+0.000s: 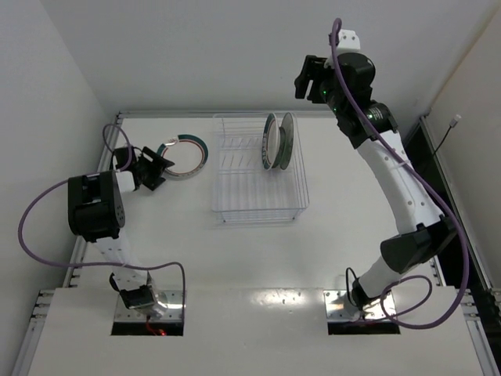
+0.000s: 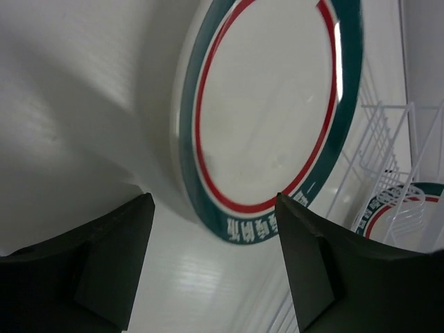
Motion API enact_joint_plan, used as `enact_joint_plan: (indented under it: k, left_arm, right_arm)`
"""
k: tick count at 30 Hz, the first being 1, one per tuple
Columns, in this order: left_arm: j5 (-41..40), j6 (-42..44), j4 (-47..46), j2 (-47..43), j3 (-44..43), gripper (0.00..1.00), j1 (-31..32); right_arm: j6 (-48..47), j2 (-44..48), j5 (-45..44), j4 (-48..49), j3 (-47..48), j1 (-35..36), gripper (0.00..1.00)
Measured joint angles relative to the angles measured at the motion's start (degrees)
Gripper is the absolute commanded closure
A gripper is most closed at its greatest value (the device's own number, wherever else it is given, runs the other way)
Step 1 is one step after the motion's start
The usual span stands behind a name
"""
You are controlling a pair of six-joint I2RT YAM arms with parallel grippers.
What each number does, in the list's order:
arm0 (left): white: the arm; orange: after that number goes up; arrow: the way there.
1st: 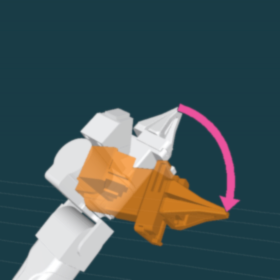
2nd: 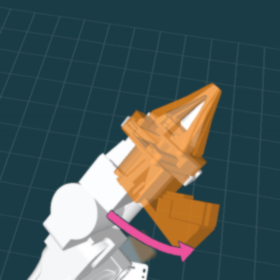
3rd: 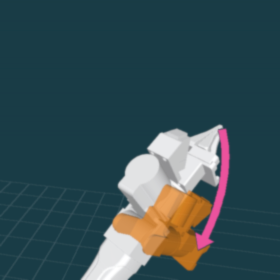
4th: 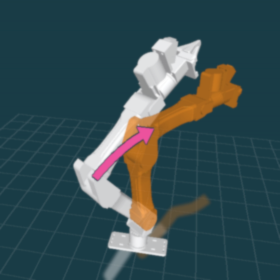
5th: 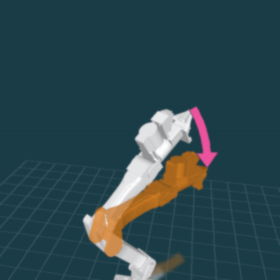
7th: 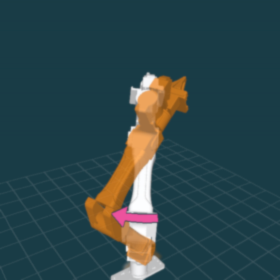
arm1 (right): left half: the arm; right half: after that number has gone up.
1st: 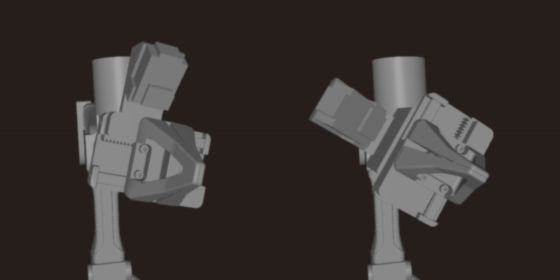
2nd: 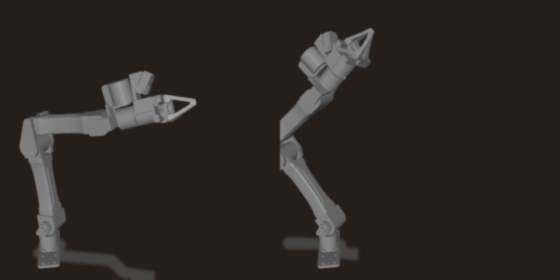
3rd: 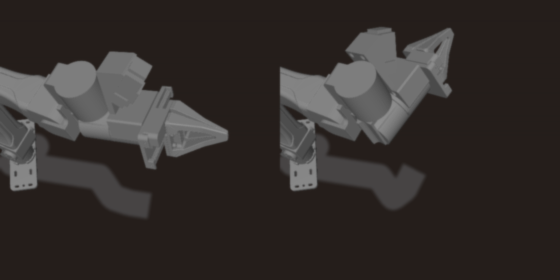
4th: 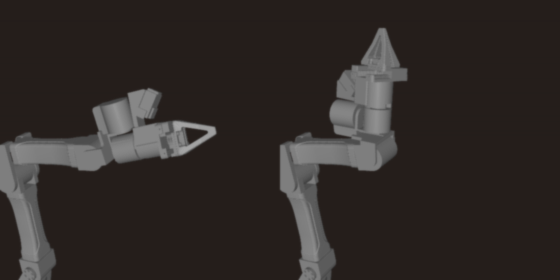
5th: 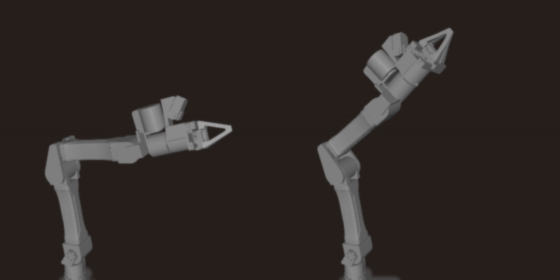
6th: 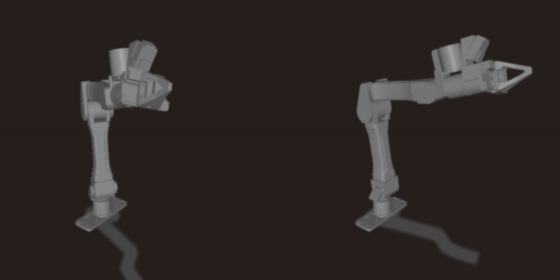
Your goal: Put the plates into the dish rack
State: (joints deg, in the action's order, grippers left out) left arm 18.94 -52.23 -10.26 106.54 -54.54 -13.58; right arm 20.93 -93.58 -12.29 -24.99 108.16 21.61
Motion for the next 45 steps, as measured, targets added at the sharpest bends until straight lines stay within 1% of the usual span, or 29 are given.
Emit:
enact_joint_plan:
  k: [2, 6, 8, 9, 10, 11, 13, 14, 18, 22, 25, 26, 27, 29, 30, 32, 33, 34, 35, 37, 38, 39, 40, 42, 45]
  left_arm:
    - [0.3, -0.4, -0.1, 1.9, -2.6, 0.4, 0.0]
    - [1.2, -0.8, -0.1, 6.3, -7.3, 0.48, 0.2]
    - [1.3, -0.8, 0.3, 7.3, -8.4, 0.6, 0.2]
    - [1.5, -0.7, 0.5, 8.0, -9.0, 0.67, 0.2]
    - [2.1, -0.6, 0.6, 8.8, -9.6, 0.76, 0.1]
    - [2.5, -0.7, 0.5, 9.5, -9.9, 0.87, 0.1]
    - [3.3, -0.1, 0.8, 10.3, -10.1, 0.94, 0.1]
    - [3.9, -0.2, 0.7, 10.4, -10.1, 0.99, 0.1]
    - [6.1, -0.6, 0.6, 9.0, -9.6, 1.0, 0.0]
    - [5.5, 0.1, 4.1, 2.8, -7.3, 1.0, -0.8]
    - [2.8, 0.7, 9.8, -7.0, -5.6, 1.0, -2.9]
    - [1.7, 0.7, 11.4, -11.0, -5.5, 1.0, -3.9]
    - [0.8, 0.7, 12.3, -14.8, -5.5, 1.0, -4.8]
    - [-1.3, 0.7, 13.2, -23.3, -5.5, 1.0, -6.5]
    - [-2.1, 0.7, 13.2, -27.5, -5.5, 1.0, -7.4]
    - [-2.3, 0.3, 13.1, -34.4, -5.6, 1.0, -8.3]
    - [-1.7, -0.5, 12.3, -36.7, -5.5, 1.0, -8.2]
    - [-0.5, -1.6, 10.8, -39.0, -4.9, 1.0, -7.9]
    - [1.2, -3.1, 9.0, -41.2, -3.6, 1.0, -7.1]
    - [4.2, -6.3, 5.0, -43.3, -0.1, 1.0, -4.3]
    - [5.3, -7.3, 4.5, -43.7, 1.6, 1.0, -2.7]
    - [5.5, -8.1, 4.9, -43.8, 2.9, 1.0, -0.2]
    - [5.8, -8.5, 5.1, -43.8, 3.8, 1.0, 1.9]
    - [5.7, -8.9, 6.1, -43.8, 5.3, 1.0, 6.3]
    - [5.8, -9.4, 6.9, -43.8, 6.1, 1.0, 11.4]
  right_arm:
    - [0.3, 0.7, 0.9, 0.1, -1.3, -1.5, 0.36]
    - [1.7, 3.0, 3.6, 0.5, -4.9, -4.6, 0.36]
    - [2.5, 3.9, 4.7, 0.7, -5.8, -5.9, 0.36]
    - [2.9, 4.3, 5.3, 0.8, -6.3, -6.5, 0.36]
    - [3.2, 4.7, 5.9, 0.8, -6.6, -7.1, 0.36]
    - [3.5, 5.0, 6.4, 0.8, -6.7, -7.6, 0.36]
    - [4.2, 5.7, 7.6, 1.0, -7.0, -8.6, 0.36]
    - [4.5, 6.0, 8.1, 1.0, -7.1, -9.1, 0.36]
    - [5.3, 7.0, 10.4, 1.4, -7.8, -10.7, 0.36]
    - [6.7, 7.4, 13.7, 2.5, -9.0, -11.6, 0.36]
    - [8.8, 7.2, 19.2, 4.7, -10.9, -12.2, 0.36]
    - [9.9, 6.8, 21.4, 5.8, -11.7, -12.3, 0.32]
    - [11.4, 6.4, 24.2, 7.6, -12.8, -12.4, 0.31]
    - [15.8, 4.6, 31.6, 13.6, -15.9, -12.5, 0.29]
    - [19.3, 3.0, 35.9, 18.4, -17.6, -12.6, 0.28]
    - [27.5, -1.5, 44.1, 30.9, -21.5, -12.5, 0.28]
    - [34.2, -4.5, 47.6, 39.6, -23.8, -12.2, 0.23]
    - [41.3, -8.2, 50.5, 48.2, -25.9, -11.9, 0.2]
    - [49.7, -13.9, 53.6, 59.5, -28.2, -11.2, 0.19]
    - [63.1, -22.9, 55.9, 73.1, -29.5, -9.7, 0.19]
    - [67.9, -26.3, 56.5, 76.9, -29.5, -8.9, 0.19]
    - [73.9, -28.9, 58.9, 81.7, -29.4, -8.0, 0.19]
    - [75.9, -29.6, 59.1, 84.3, -29.4, -6.8, 0.19]
    - [78.0, -30.1, 60.3, 88.0, -29.3, -4.7, 0.18]
    - [77.5, -30.0, 62.2, 90.9, -27.1, -1.7, 0.18]
